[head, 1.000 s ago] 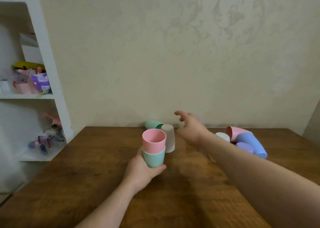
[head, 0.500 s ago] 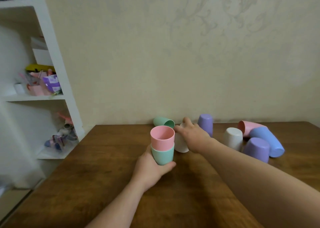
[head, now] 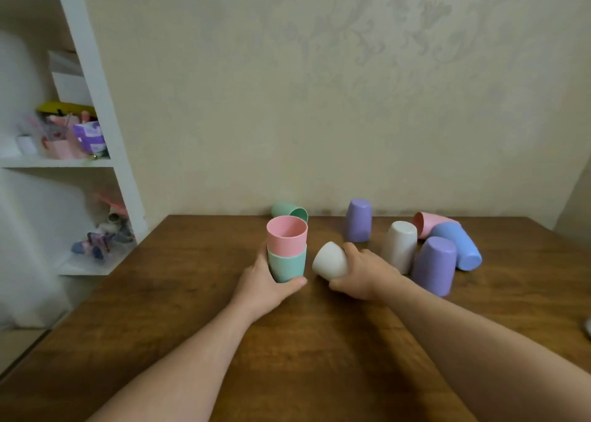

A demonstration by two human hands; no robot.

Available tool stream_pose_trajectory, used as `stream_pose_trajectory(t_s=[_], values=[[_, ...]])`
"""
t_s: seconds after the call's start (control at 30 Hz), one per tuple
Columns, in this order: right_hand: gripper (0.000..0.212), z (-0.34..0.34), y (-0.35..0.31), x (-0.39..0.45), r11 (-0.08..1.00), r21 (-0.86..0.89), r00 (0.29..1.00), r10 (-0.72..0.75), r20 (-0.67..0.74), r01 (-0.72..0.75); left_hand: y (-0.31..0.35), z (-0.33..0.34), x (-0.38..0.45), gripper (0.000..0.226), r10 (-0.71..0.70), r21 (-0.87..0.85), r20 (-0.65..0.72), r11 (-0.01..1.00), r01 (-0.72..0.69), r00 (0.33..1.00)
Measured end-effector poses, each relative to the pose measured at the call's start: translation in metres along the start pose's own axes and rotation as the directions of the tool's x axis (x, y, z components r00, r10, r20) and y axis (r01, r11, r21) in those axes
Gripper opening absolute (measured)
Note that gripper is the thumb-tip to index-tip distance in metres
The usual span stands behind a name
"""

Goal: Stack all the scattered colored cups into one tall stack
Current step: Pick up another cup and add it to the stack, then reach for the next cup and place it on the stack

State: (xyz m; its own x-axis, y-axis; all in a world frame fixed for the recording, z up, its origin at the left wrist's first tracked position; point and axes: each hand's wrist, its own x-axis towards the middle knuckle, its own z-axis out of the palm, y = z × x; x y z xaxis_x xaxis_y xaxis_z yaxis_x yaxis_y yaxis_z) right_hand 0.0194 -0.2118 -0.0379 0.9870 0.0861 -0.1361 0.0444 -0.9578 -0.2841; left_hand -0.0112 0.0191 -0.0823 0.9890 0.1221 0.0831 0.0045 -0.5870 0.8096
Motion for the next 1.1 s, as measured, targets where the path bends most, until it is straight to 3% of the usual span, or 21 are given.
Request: stream_pose_trajectory(t_s=[0.1,0.2,0.3,0.37,0.43,0.5,0.67,0.8,0.93,1.1], values=[[0.088,-0.006,-0.004,-0.013,1.000,0.016,0.996,0.010,-0.088,-0.009,0.006,-0.007,0.003,0.130,-0.037,-0.163,0.080,0.985,0.050,0.996],[0.076,-0.030,-0.011,-0.022,0.976,0.216,0.959,0.035,-0.283,0.028,0.016,-0.013,0.005,0.096,-0.003,-0.349,0.088,0.937,0.034,0.996],[0.067,-0.064,-0.028,-0.031,0.765,0.607,0.895,0.093,-0.435,0.216,0.023,-0.011,0.004,0.079,-0.015,-0.389,0.050,0.921,0.033,0.999],[0.078,-0.082,-0.043,-0.038,0.589,0.726,0.878,0.056,-0.476,0.355,0.024,-0.004,0.000,0.077,-0.029,-0.393,0.033,0.919,0.039,0.999],[0.092,-0.089,-0.062,-0.046,0.544,0.721,0.866,-0.020,-0.499,0.428,0.026,0.003,-0.005,0.076,-0.026,-0.376,0.007,0.926,0.027,1.000],[0.094,-0.087,-0.079,-0.050,0.534,0.705,0.859,-0.084,-0.505,0.467,0.029,0.007,-0.013,0.077,-0.012,-0.337,-0.007,0.942,0.009,1.000],[0.102,-0.061,-0.095,-0.048,0.672,0.572,0.857,-0.194,-0.478,0.471,0.033,0.012,-0.023,0.079,0.003,-0.289,-0.007,0.957,-0.005,1.000],[0.113,-0.034,-0.087,-0.040,0.704,0.535,0.856,-0.210,-0.472,0.468,0.035,0.016,-0.024,0.069,-0.010,-0.292,-0.015,0.956,0.006,1.000],[0.097,-0.009,-0.077,-0.039,0.605,0.676,0.897,-0.166,-0.409,0.420,0.034,0.021,-0.024,0.066,-0.017,-0.311,-0.043,0.950,0.003,0.999],[0.094,0.002,-0.076,-0.035,0.524,0.752,0.914,-0.165,-0.372,0.401,0.032,0.021,-0.023,0.066,0.004,-0.325,-0.048,0.945,-0.020,0.999]])
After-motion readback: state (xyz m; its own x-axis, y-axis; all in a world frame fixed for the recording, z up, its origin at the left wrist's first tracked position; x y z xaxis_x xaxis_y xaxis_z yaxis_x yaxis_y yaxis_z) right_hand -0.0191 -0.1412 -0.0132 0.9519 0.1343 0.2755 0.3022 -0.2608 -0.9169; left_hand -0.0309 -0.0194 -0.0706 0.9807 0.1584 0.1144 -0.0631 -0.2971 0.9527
